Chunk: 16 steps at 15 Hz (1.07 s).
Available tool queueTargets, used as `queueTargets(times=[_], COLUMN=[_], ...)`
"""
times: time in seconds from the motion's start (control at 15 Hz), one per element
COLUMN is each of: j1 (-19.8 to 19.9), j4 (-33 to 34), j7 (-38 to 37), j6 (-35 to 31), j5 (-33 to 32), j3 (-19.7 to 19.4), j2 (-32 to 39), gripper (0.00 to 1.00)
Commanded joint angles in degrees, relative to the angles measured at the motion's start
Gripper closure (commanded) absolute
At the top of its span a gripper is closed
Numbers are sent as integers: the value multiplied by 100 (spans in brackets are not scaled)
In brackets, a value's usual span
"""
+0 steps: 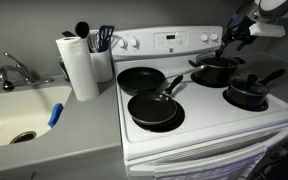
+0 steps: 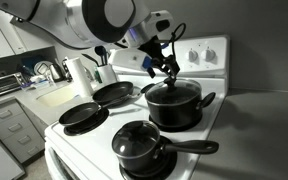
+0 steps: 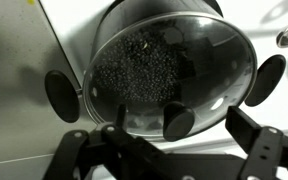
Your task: Remove the lid from the big pot and put it on the stove
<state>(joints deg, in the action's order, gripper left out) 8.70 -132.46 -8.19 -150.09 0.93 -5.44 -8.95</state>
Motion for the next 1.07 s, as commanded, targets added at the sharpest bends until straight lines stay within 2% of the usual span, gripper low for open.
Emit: queueTargets(times=[0.0,0.27,0.4,0.47,0.67,0.8,1.0], j1=[-144,-168,-104,-98,-86,-78,-115], j4=[362,1019,1167,878,1036,779,943], j7=[630,1598,2031,1639,1825,1831,1904], j6=[195,1076,1370,1065,1199,1219,1263], j5=[818,1627,1623,1510,1512,1608,1605], j3=[-276,-463,-462,-396,-403,-416,-381], j2=[339,744,809,604,716,621,874], gripper=[0,0,0,0,0,0,0])
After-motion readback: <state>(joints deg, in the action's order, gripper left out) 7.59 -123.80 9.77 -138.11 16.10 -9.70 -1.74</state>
